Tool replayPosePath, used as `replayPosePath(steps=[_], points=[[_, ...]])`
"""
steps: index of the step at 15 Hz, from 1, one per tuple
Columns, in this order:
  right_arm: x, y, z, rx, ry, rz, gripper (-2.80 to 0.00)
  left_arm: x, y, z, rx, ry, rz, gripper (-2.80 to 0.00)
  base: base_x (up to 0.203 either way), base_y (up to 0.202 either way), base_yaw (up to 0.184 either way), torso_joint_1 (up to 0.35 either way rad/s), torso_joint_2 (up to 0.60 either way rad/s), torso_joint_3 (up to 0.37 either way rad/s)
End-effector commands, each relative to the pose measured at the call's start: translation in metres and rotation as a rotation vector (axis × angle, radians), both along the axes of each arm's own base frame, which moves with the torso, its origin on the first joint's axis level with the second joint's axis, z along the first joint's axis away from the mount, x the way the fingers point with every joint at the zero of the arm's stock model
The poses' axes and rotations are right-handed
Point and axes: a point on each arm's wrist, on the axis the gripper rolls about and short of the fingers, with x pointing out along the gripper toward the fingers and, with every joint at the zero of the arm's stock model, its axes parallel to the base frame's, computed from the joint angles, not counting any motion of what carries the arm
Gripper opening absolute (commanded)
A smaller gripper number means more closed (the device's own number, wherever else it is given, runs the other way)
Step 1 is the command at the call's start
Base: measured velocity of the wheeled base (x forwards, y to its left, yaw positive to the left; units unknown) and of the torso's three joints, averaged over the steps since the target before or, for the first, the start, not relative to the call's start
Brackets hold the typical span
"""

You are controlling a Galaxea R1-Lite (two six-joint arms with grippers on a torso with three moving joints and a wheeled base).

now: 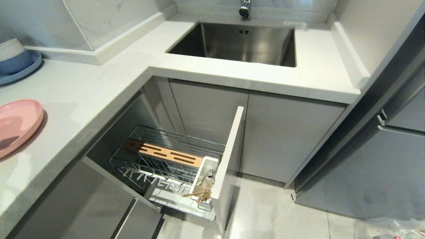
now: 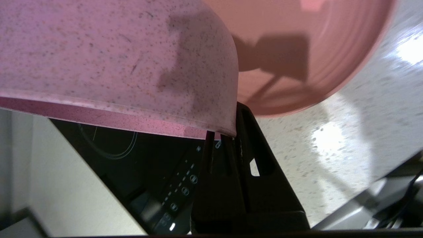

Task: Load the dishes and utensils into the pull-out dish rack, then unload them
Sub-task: Take the bowl out of the cupboard

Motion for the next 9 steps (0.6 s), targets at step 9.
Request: replayPosePath(steps=[9], points=[[0.000, 0.000, 0.000, 0.000, 0.000, 0.001, -2.80, 0.049, 0.008, -0.035, 0.049, 0.317, -0.101, -2.80, 0.000, 0.000, 0.000, 0.000, 0.00, 0.000]])
